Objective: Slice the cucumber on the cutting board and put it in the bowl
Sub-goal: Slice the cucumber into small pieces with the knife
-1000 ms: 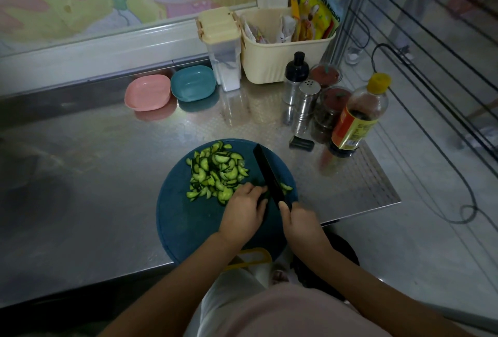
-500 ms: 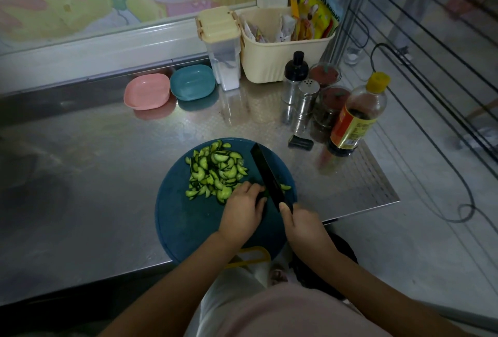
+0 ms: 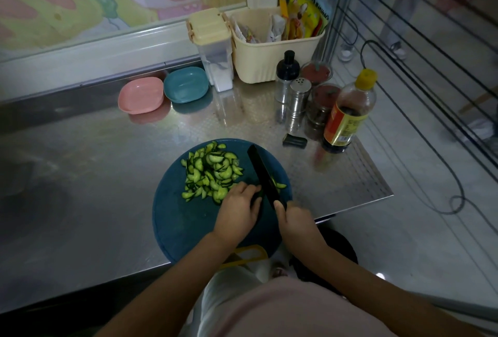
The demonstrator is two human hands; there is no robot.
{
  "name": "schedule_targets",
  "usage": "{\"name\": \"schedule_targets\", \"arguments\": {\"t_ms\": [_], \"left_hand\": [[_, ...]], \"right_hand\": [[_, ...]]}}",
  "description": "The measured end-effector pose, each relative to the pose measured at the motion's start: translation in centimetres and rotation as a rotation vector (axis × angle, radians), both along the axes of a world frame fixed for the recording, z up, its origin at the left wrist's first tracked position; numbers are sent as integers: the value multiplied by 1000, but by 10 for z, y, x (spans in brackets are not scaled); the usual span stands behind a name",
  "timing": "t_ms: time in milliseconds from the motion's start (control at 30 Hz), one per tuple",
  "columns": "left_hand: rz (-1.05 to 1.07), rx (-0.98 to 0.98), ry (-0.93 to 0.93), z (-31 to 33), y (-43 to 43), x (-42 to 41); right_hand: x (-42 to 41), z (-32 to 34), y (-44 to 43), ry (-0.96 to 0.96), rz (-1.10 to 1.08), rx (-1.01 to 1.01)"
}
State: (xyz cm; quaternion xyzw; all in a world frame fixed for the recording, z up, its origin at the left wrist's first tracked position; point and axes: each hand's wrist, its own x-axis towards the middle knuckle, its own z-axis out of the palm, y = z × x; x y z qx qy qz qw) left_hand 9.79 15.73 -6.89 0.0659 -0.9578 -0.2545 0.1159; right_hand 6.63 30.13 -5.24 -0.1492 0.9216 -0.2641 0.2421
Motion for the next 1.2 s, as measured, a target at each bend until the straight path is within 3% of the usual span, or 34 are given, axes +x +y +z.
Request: {"name": "schedule_targets", "arguments": {"t_ms": [267, 933, 1200], "left_hand": [[19, 36, -14, 0, 1, -2], [7, 42, 5, -1, 2, 1], [17, 69, 3, 0, 0, 3]], "right_hand": [[-1, 12, 4, -28, -27, -110], [1, -2, -3, 88, 20, 15], [0, 9, 2, -11, 2, -69]]}}
